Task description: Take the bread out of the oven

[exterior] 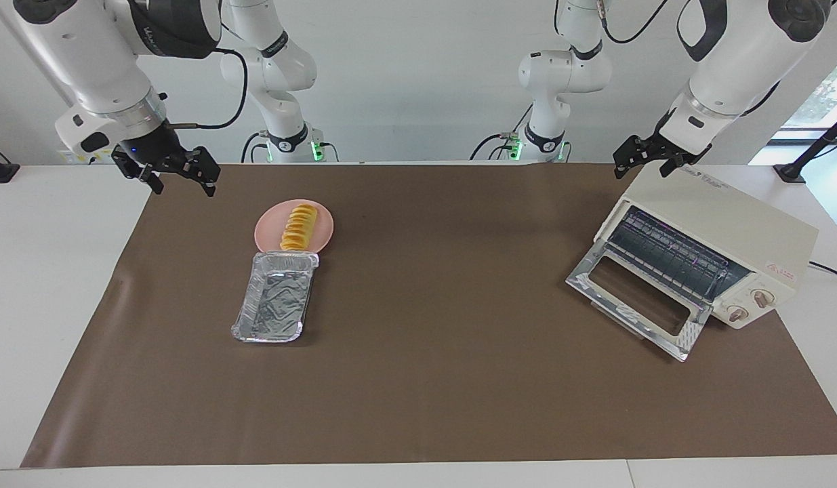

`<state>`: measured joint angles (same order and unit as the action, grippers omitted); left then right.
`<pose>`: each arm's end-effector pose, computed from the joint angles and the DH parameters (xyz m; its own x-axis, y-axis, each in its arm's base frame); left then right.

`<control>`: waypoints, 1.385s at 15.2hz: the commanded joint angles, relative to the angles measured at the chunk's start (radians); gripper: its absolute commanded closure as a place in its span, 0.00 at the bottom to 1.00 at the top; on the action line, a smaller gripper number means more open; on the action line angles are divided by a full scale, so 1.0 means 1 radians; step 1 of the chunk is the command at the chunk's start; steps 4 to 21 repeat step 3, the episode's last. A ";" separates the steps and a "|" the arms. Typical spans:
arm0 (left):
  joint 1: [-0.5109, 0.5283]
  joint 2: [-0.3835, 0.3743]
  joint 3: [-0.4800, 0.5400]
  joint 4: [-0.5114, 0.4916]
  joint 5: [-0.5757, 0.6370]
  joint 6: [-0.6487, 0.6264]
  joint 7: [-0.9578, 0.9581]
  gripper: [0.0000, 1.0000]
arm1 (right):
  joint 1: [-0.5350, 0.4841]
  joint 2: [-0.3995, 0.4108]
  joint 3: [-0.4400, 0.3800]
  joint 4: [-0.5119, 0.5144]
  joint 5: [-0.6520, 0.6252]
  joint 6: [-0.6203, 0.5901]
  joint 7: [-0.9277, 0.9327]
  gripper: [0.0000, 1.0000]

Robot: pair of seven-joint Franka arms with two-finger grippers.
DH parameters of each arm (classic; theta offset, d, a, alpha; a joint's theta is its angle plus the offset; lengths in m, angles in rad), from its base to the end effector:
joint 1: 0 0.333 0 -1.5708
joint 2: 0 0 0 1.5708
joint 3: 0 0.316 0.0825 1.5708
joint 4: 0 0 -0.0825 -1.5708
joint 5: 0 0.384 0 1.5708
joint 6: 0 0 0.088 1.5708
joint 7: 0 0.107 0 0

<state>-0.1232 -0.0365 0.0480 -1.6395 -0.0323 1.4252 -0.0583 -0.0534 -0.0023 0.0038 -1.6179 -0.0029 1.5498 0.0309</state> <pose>0.5233 -0.0428 0.6011 0.9837 -0.0207 -0.1785 -0.0168 -0.9996 0.0237 0.5492 -0.0276 0.6019 0.9946 -0.0804 -0.0656 -0.0802 -0.9968 0.0049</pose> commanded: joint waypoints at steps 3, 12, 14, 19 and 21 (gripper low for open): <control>0.010 -0.016 -0.008 -0.013 0.014 0.014 0.003 0.00 | -0.013 -0.005 0.005 0.007 0.020 -0.022 -0.006 0.00; 0.010 -0.016 -0.008 -0.013 0.014 0.014 0.003 0.00 | -0.013 -0.005 0.005 0.007 0.020 -0.022 -0.006 0.00; 0.010 -0.016 -0.008 -0.013 0.014 0.014 0.003 0.00 | -0.013 -0.005 0.005 0.007 0.020 -0.022 -0.006 0.00; 0.010 -0.016 -0.008 -0.013 0.014 0.014 0.003 0.00 | -0.013 -0.005 0.005 0.007 0.020 -0.022 -0.006 0.00; 0.010 -0.016 -0.008 -0.013 0.014 0.014 0.003 0.00 | -0.013 -0.005 0.005 0.007 0.020 -0.022 -0.006 0.00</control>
